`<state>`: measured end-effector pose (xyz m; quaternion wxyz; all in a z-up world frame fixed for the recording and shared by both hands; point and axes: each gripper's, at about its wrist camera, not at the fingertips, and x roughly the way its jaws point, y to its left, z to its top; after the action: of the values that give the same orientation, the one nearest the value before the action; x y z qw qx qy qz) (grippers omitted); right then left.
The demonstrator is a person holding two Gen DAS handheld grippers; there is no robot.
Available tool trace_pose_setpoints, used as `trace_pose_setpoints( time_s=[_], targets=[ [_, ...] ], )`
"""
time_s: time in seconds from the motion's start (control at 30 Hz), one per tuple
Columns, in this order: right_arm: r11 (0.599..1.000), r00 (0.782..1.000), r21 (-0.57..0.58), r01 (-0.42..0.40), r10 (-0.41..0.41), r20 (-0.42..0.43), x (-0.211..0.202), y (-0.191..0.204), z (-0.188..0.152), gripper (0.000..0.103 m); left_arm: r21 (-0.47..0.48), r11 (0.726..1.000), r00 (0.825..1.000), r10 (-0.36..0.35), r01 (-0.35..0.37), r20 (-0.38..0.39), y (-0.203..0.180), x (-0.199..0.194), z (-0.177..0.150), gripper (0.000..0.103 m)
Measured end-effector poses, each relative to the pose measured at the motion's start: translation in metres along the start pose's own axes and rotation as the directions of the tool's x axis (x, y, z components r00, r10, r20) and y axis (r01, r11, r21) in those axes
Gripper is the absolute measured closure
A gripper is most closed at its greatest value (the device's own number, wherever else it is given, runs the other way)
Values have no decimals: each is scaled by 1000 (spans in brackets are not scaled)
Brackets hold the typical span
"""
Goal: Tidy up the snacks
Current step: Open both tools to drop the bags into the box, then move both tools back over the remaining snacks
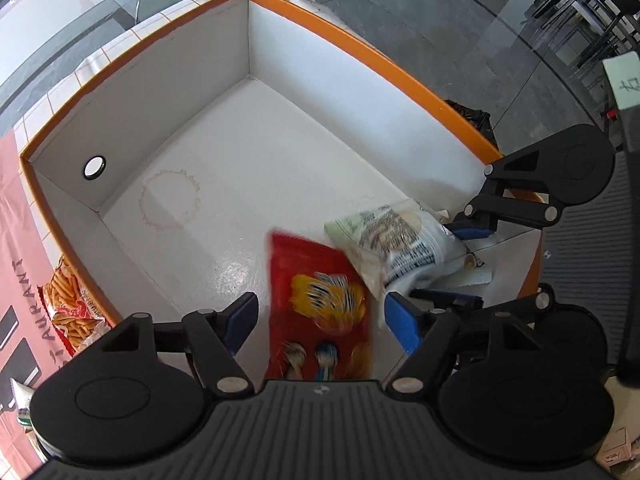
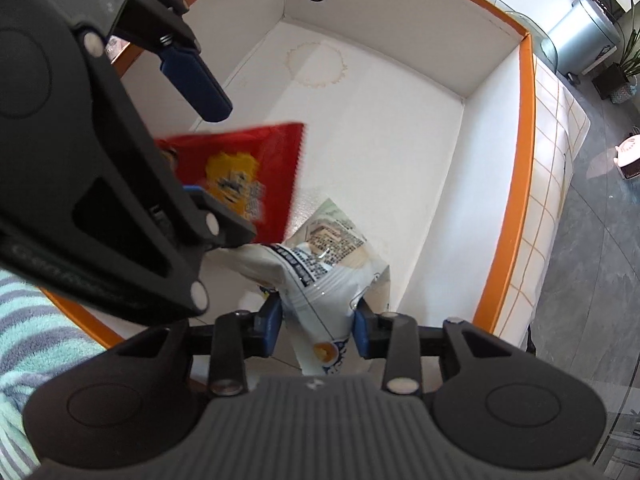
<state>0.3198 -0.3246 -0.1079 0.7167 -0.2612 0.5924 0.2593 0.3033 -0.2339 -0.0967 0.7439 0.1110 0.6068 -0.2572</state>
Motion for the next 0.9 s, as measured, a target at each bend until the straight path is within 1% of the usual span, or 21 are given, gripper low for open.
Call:
trace_pose_setpoints(
  time_s=[0.07, 0.17, 0.23, 0.4, 0.5, 0.57, 0.67, 0.77, 0.9],
  targets=[
    [1000, 1000, 15, 2, -2, 4, -2, 11, 6, 66, -4, 1000, 1000, -5, 5, 4, 1, -6, -1, 17],
    [999, 1000, 34, 12, -13, 14, -6, 10, 6, 59, 0, 1000, 1000, 6, -7, 21, 0, -16, -5, 17],
    [999, 999, 42, 17, -18, 26, -10, 10, 5, 59, -2, 1000, 999, 6, -6, 40, 0, -25, -7, 17],
    [998, 998, 59, 18, -22, 63, -26, 14, 0, 58, -9, 1000, 995, -2, 3, 104, -2, -56, -21, 17],
    [997, 996, 71, 22, -28, 87, -39, 23, -4, 57, -16, 1000, 987, -6, 9, 159, -2, -80, -36, 17],
    [996, 994, 81, 23, -32, 105, -48, 30, -6, 57, -18, 1000, 981, 3, 0, 193, -3, -93, -46, 17],
    [994, 989, 109, 27, -43, 144, -58, 45, -14, 57, -22, 999, 966, 32, -27, 255, -5, -119, -67, 16],
    [989, 979, 146, 23, -52, 197, -74, 62, -20, 53, -44, 998, 948, 56, -44, 314, -4, -139, -89, 16],
    [979, 956, 203, -8, -52, 290, -95, 89, -29, 52, -82, 994, 915, 95, -68, 391, 0, -169, -125, 16]
  ],
)
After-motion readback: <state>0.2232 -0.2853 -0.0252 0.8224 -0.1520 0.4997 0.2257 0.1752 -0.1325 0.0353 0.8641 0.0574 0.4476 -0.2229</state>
